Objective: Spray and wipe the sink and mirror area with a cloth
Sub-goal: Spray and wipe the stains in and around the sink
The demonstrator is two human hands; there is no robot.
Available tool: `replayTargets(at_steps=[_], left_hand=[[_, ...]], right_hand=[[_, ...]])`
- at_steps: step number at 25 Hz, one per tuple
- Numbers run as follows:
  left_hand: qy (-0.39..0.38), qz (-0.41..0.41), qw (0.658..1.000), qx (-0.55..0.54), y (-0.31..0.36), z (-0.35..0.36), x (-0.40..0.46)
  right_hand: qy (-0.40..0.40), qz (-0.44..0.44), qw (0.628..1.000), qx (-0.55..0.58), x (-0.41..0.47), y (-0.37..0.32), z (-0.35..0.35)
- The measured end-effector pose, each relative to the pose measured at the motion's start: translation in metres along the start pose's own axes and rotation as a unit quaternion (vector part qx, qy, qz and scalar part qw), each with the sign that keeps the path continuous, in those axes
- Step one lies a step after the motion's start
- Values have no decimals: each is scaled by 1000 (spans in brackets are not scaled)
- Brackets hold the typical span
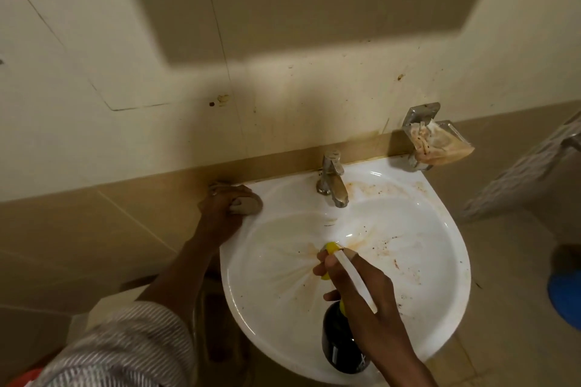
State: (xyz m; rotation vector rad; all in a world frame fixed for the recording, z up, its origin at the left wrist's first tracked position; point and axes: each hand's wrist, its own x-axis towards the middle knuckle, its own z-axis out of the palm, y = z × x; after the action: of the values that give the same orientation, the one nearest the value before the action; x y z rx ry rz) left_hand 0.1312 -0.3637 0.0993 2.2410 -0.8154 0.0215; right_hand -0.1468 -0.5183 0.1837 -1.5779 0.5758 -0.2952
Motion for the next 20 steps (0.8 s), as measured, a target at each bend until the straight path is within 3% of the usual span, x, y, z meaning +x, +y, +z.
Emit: replayTargets(at_steps=[8,13,20], left_hand=[[1,-111,993,-39,18,-3,-80],[4,-97,995,-25,39,3,-122],[41,-140,987,-65,74,15,-182]], right_hand=[[-18,-25,999,-21,4,-4,2],[-38,-36,998,-16,17,-6,4],[-46,-43,998,-6,14,2,2]])
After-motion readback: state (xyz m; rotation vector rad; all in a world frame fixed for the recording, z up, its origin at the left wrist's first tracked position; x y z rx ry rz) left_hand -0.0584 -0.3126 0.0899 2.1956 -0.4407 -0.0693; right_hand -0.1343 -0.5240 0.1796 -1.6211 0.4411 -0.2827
